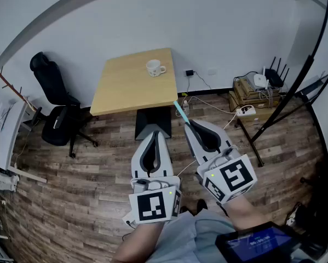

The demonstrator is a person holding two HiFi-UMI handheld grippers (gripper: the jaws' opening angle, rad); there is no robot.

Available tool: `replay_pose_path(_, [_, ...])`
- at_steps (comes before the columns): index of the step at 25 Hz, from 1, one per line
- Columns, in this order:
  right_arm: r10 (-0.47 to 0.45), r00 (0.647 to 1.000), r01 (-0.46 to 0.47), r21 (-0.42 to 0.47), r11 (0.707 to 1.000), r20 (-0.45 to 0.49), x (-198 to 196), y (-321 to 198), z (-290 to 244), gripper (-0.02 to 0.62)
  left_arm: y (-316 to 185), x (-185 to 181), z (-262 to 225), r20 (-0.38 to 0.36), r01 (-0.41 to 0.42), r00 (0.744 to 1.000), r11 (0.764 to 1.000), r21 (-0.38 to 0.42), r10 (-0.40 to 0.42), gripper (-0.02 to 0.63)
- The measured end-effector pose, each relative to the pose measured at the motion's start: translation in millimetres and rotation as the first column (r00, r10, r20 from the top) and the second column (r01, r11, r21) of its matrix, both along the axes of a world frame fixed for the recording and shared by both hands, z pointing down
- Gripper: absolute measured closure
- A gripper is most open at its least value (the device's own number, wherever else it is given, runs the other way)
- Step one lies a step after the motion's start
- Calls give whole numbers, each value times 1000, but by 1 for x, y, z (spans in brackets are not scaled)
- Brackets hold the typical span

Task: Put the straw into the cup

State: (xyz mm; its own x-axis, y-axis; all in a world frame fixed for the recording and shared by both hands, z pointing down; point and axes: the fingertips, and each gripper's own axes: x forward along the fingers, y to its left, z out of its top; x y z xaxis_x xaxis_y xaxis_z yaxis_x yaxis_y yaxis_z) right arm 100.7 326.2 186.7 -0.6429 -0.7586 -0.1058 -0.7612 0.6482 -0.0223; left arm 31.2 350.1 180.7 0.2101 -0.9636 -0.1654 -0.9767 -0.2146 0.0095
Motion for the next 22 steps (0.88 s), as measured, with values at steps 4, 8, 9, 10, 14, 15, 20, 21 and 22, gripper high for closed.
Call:
replay_pose_path(4, [6,1000,-6,-6,1000,-1,-1,1,2,574,1,-1,1,-2,-8,1000,1000,-2,8,607])
replay_pose_path(8, [13,1000,-13,-6,1000,0,-1,2,1,574,1,-2,3,-7,-14,1000,1000,-6,14,607])
replay_pose_path(9, [14,1000,-14,-5,1000,-1,-1,1,2,574,0,-3,4,-9,-16,1000,1000,-6,16,607])
replay_pose_path(10, [15,1000,-15,-4,1000,-2,-2,1,2,574,0,-3,4,-11,-18,1000,1000,-6,18,607])
replay_pose_path(14, [21,1000,-21,-4,1000,-6,-4,5,4,574,3,-6,7,-23,-22,999,1000,2,22,607])
replay_pose_path(15, [19,1000,-19,-6,1000,-3,-5,6,5,574,3,-8,9,-28,-19,999,1000,1,19,607])
replay_pose_path(20, [18,1000,-18,-32,999,15,-4,-1,9,574,-5,-15,16,-37,-15,999,1000,-16,14,607])
replay_pose_path(21, [20,1000,-19,-35,999,17,-4,-5,10,574,-9,-16,19,-38,-14,999,1000,-21,13,607])
replay_pose_path(22, [20,1000,-20,-39,999,18,-3,-10,12,574,-14,-16,21,-39,-12,999,1000,-27,11,607])
